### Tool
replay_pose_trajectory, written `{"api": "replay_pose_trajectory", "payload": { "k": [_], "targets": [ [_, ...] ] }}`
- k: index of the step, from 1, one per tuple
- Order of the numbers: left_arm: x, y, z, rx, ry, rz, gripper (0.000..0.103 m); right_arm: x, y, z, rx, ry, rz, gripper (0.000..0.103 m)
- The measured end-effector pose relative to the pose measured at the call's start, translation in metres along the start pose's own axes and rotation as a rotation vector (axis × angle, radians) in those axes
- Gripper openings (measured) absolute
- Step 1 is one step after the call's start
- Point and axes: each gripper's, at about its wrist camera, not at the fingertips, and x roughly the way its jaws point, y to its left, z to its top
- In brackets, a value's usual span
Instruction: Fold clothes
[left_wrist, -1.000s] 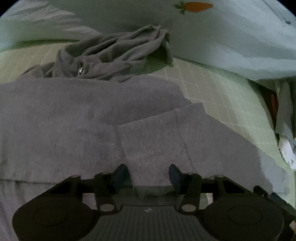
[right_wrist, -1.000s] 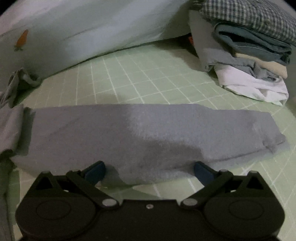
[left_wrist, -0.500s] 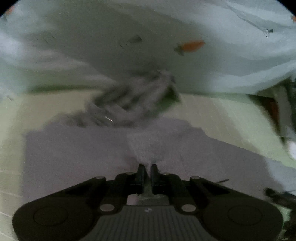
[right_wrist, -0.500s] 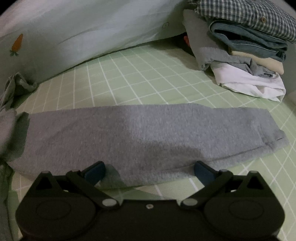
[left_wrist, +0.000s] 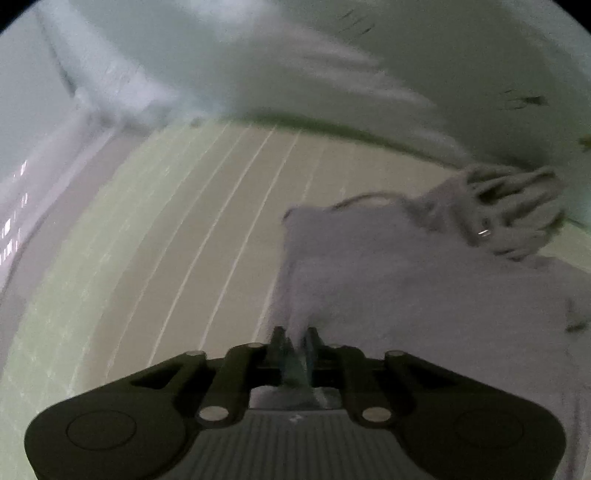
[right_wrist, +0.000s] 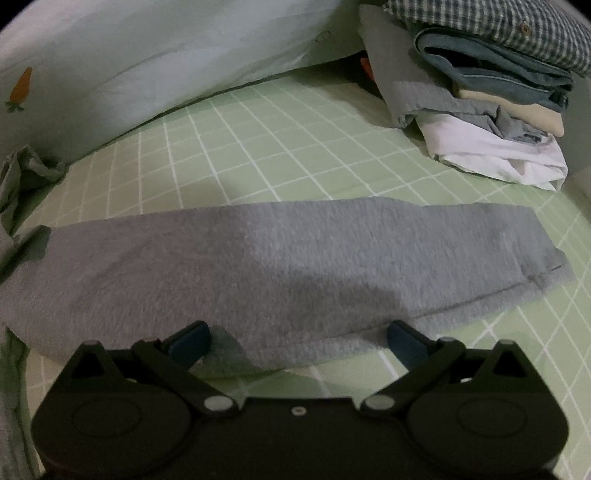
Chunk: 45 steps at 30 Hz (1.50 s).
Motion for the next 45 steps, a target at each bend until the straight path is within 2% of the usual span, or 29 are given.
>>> {"api": "replay_pose_trajectory", "payload": {
  "k": [1, 2, 3, 4, 5, 10, 17, 21, 27, 30, 33, 38, 39, 40, 41, 42, 43, 45],
  "targets": [
    [0.001, 0.002, -0.001, -0.019, 0.002, 0.0, 0.031, 0.001, 0.0, 0.001, 0.0, 0.003, 0.0, 0.103],
    [0.002, 0.004, -0.001, -0.038, 0.004, 0.001, 0.047, 0.001, -0.001, 0.002, 0.001, 0.008, -0.001, 0.103],
    [0.003, 0.006, -0.002, -0.056, 0.004, 0.0, 0.057, 0.001, -0.002, 0.003, 0.003, 0.015, -0.004, 0.103],
    [0.0, 0.006, -0.002, -0.073, -0.011, -0.006, 0.073, 0.001, -0.004, 0.004, 0.017, 0.014, -0.009, 0.103],
    [-0.002, 0.004, -0.002, -0.079, -0.028, -0.015, 0.077, 0.0, -0.008, 0.005, 0.042, 0.006, -0.016, 0.103],
    [-0.015, -0.013, 0.0, -0.061, -0.07, -0.053, 0.078, 0.001, -0.035, 0.009, 0.141, -0.036, -0.054, 0.103],
    [-0.027, -0.045, -0.002, 0.01, -0.08, -0.081, 0.083, 0.012, -0.078, 0.031, 0.099, -0.109, -0.183, 0.103],
    [-0.034, -0.057, -0.005, 0.025, -0.068, -0.077, 0.083, 0.03, -0.113, 0.046, 0.156, -0.122, -0.232, 0.103],
    [-0.044, -0.072, -0.007, 0.055, -0.064, -0.065, 0.083, 0.045, -0.166, 0.057, 0.302, -0.128, -0.204, 0.103],
    [-0.048, -0.078, -0.005, 0.064, -0.062, -0.059, 0.083, 0.052, -0.177, 0.055, 0.306, -0.131, -0.186, 0.103],
    [-0.055, -0.086, -0.003, 0.086, -0.075, -0.055, 0.083, 0.054, -0.177, 0.052, 0.248, -0.138, -0.187, 0.101],
    [-0.064, -0.099, 0.002, 0.121, -0.087, -0.057, 0.083, 0.043, -0.181, 0.042, 0.289, -0.197, -0.182, 0.078],
    [-0.065, -0.101, 0.003, 0.126, -0.088, -0.058, 0.083, 0.04, -0.181, 0.04, 0.297, -0.206, -0.171, 0.067],
    [-0.065, -0.103, 0.003, 0.129, -0.088, -0.06, 0.083, 0.038, -0.18, 0.039, 0.292, -0.211, -0.161, 0.048],
    [-0.065, -0.105, 0.004, 0.13, -0.088, -0.062, 0.083, 0.036, -0.179, 0.039, 0.272, -0.213, -0.151, 0.038],
    [-0.065, -0.108, 0.004, 0.132, -0.086, -0.065, 0.083, 0.035, -0.179, 0.037, 0.264, -0.215, -0.144, 0.016],
    [-0.066, -0.11, 0.004, 0.136, -0.086, -0.071, 0.083, 0.033, -0.182, 0.036, 0.271, -0.219, -0.142, 0.005],
    [-0.067, -0.115, 0.004, 0.14, -0.088, -0.078, 0.083, 0.03, -0.187, 0.033, 0.284, -0.226, -0.138, 0.005]
  ]
}}
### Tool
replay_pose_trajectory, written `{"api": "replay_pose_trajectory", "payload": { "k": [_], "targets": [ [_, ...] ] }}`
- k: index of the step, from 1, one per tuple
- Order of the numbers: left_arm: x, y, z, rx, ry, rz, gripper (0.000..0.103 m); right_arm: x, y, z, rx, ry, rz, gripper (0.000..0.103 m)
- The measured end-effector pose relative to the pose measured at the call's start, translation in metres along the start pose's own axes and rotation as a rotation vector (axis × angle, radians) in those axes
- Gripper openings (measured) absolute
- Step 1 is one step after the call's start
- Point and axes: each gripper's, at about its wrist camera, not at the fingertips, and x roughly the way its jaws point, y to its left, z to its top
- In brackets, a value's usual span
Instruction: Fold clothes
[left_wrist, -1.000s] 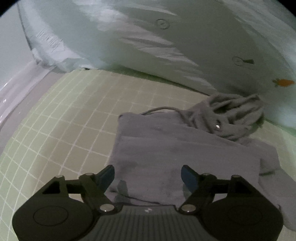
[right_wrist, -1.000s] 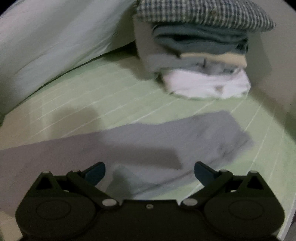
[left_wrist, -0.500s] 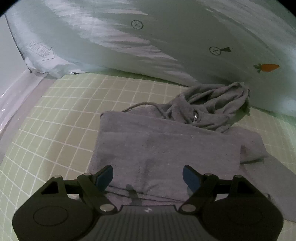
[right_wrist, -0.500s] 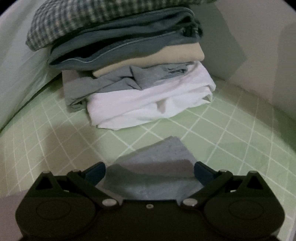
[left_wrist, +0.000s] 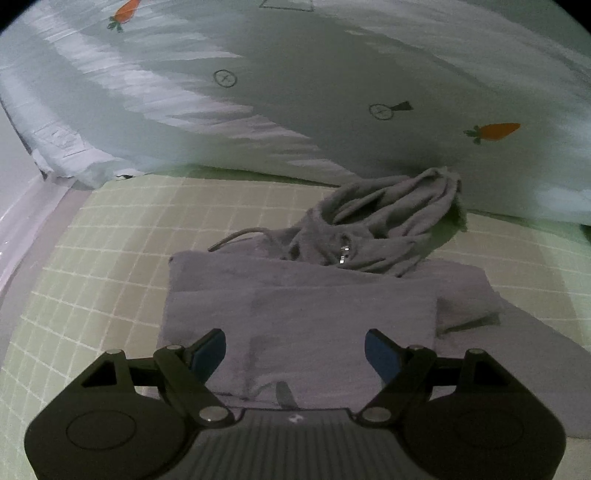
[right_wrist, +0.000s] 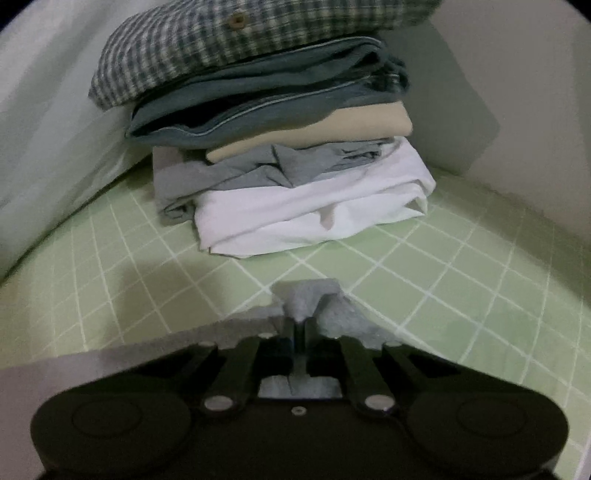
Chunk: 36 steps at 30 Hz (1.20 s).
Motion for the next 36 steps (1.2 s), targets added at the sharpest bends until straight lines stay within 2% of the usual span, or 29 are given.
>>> {"api": "replay_pose_trajectory", "payload": {
  "k": [4, 8, 9, 11, 13, 14, 15, 16, 21, 24, 26, 27, 29, 30, 31, 33, 36],
  "targets": [
    [-0.006, -0.003, -0.002, 0.008, -0.015, -0.005, 0.083, -0.004, -0.023, -0.001, 0.043, -0.026, -0.136, 0.005],
    [-0.006, 0.005, -0.006, 0.0, -0.014, 0.007, 0.083, -0.003, -0.033, 0.001, 0.05, -0.016, -0.183, 0.008],
    [-0.006, 0.009, -0.007, -0.014, -0.009, 0.009, 0.083, -0.003, -0.032, 0.002, 0.042, -0.011, -0.186, 0.012],
    [-0.006, 0.015, -0.009, -0.05, 0.001, 0.007, 0.083, -0.004, -0.03, 0.004, 0.025, 0.0, -0.19, 0.027],
    [-0.008, 0.021, -0.012, -0.074, 0.007, -0.002, 0.083, -0.008, -0.032, 0.004, 0.053, -0.003, -0.191, 0.054],
    [-0.01, 0.022, -0.014, -0.074, 0.007, -0.001, 0.083, -0.009, -0.033, 0.005, 0.073, -0.006, -0.19, 0.063],
    [-0.011, 0.023, -0.017, -0.074, 0.007, 0.0, 0.083, -0.01, -0.035, 0.005, 0.092, -0.008, -0.186, 0.084],
    [-0.013, 0.024, -0.019, -0.073, 0.008, 0.001, 0.083, -0.011, -0.037, 0.004, 0.103, -0.01, -0.184, 0.093],
    [-0.018, 0.029, -0.029, -0.084, 0.019, -0.005, 0.083, -0.008, -0.042, -0.008, 0.083, 0.013, -0.176, 0.095],
    [-0.018, 0.032, -0.033, -0.11, 0.025, -0.01, 0.083, -0.007, -0.034, -0.015, 0.014, 0.007, -0.175, 0.097],
    [-0.018, 0.032, -0.035, -0.125, 0.029, -0.018, 0.083, -0.01, -0.033, -0.018, -0.006, -0.005, -0.155, 0.096],
    [-0.018, 0.032, -0.036, -0.132, 0.031, -0.022, 0.083, -0.012, -0.033, -0.018, -0.016, -0.009, -0.144, 0.09],
    [-0.018, 0.031, -0.039, -0.135, 0.028, -0.03, 0.083, -0.016, -0.032, -0.015, -0.033, -0.019, -0.113, 0.051],
    [-0.018, 0.03, -0.04, -0.137, 0.027, -0.034, 0.083, -0.018, -0.03, -0.013, -0.035, -0.017, -0.1, 0.024],
    [-0.018, 0.03, -0.041, -0.14, 0.029, -0.039, 0.083, -0.019, -0.028, -0.01, -0.029, -0.006, -0.09, 0.01],
    [-0.016, 0.03, -0.044, -0.146, 0.033, -0.049, 0.083, -0.024, -0.023, -0.005, -0.018, 0.004, -0.077, 0.009],
    [-0.014, 0.031, -0.048, -0.147, 0.042, -0.047, 0.083, -0.039, -0.003, 0.001, 0.01, -0.035, -0.047, 0.008]
  ]
}}
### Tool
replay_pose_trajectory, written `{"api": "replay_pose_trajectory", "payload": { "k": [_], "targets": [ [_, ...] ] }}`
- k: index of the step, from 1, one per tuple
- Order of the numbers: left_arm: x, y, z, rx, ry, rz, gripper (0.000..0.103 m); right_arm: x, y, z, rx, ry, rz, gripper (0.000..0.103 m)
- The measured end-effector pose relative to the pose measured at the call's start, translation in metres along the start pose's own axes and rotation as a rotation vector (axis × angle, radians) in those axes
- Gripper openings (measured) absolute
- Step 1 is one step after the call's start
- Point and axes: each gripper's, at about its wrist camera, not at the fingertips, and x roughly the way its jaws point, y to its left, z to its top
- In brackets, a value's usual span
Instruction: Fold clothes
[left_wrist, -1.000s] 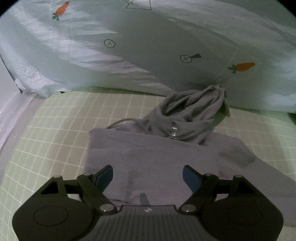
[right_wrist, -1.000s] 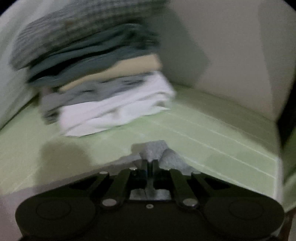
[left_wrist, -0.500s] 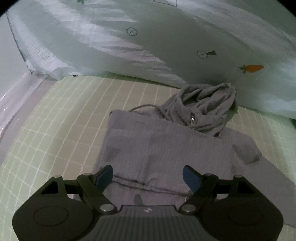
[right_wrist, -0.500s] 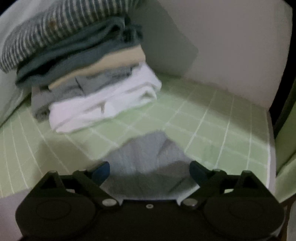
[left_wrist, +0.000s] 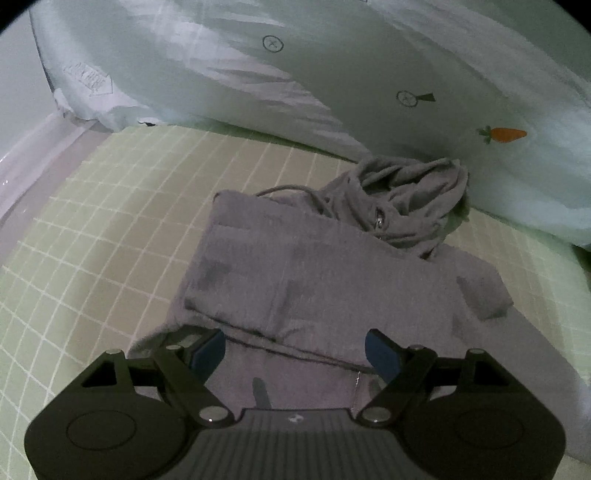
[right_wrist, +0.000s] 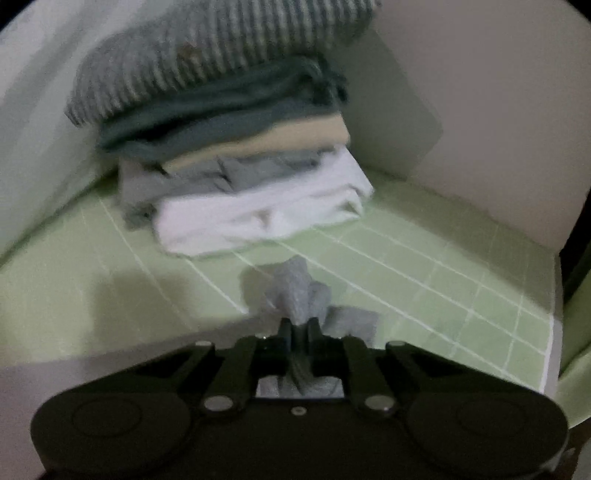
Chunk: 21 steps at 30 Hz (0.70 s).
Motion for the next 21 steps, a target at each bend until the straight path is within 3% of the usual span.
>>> {"api": "replay_pose_trajectory", "payload": {
  "k": [4, 9, 15, 17, 18, 19, 21],
  "targets": [
    [0.002, 0.004, -0.003, -0.009, 0.006, 0.0, 0.083, -0.026, 0.051, 0.005, 0.009, -0.028, 0.161, 0.008],
    [0.002, 0.011, -0.005, -0.022, 0.004, 0.0, 0.083, -0.064, 0.144, -0.005, -0.011, 0.03, 0.501, 0.008],
    [0.001, 0.025, -0.001, -0.06, -0.017, 0.007, 0.083, -0.132, 0.277, -0.023, -0.177, 0.107, 0.944, 0.009],
    [0.002, 0.03, 0.0, -0.081, -0.018, 0.01, 0.083, -0.148, 0.313, -0.034, -0.279, 0.113, 1.025, 0.022],
    [0.002, 0.033, 0.0, -0.094, -0.015, 0.012, 0.083, -0.153, 0.328, -0.042, -0.325, 0.121, 1.033, 0.047],
    [0.002, 0.035, 0.0, -0.103, -0.013, 0.015, 0.083, -0.153, 0.336, -0.05, -0.352, 0.136, 1.0, 0.066],
    [0.0, 0.039, -0.002, -0.112, -0.018, 0.024, 0.083, -0.15, 0.339, -0.063, -0.374, 0.175, 0.926, 0.071]
  ]
}}
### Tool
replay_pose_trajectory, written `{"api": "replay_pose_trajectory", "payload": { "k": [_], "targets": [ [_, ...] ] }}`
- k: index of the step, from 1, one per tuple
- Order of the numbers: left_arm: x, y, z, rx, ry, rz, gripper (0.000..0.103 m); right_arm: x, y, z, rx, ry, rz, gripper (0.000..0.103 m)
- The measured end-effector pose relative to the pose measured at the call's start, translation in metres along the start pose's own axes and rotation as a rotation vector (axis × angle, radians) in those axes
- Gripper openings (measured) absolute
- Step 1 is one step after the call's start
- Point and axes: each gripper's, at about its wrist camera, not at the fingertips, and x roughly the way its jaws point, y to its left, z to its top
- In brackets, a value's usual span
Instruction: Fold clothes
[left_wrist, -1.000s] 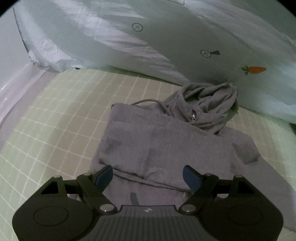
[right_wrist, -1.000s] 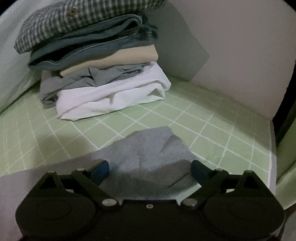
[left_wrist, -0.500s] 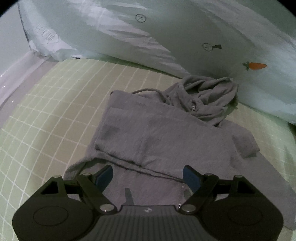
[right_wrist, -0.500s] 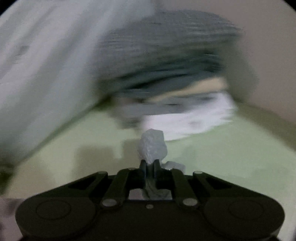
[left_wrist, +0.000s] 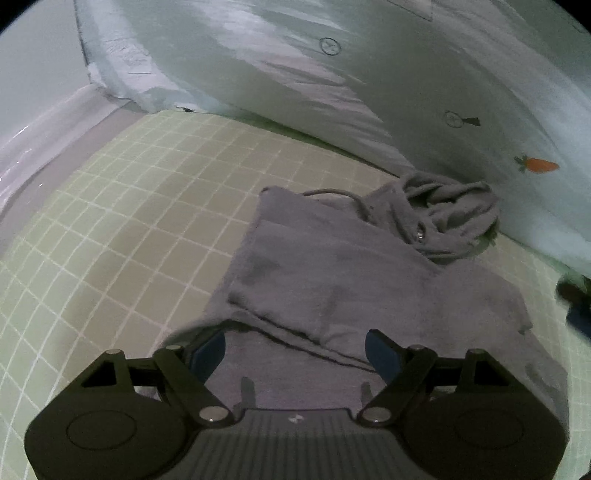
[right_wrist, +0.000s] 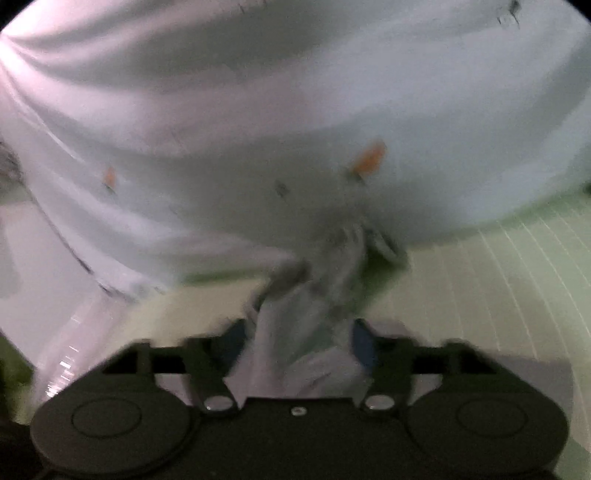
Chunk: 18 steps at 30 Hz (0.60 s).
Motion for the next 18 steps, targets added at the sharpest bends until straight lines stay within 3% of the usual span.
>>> {"api": "replay_pose_trajectory", "payload": {
  "k": [2, 7, 11, 18],
  "targets": [
    [0.0, 0.001, -0.002, 0.005, -0.001, 0.009, 0.083, -0.005, -0.015, -0.012, 0.028, 0.023, -0.048, 0.082],
    [0.008, -0.015, -0.002, 0.066, 0.02, -0.022, 0.083, -0.042, -0.086, -0.036, 0.167, 0.027, -0.257, 0.091],
    [0.017, -0.05, -0.004, 0.189, 0.031, -0.08, 0.083, -0.072, -0.136, -0.055, 0.328, 0.024, -0.406, 0.092],
    [0.046, -0.109, -0.005, 0.346, 0.092, -0.173, 0.081, -0.083, -0.175, -0.069, 0.456, 0.019, -0.516, 0.092]
  ]
}}
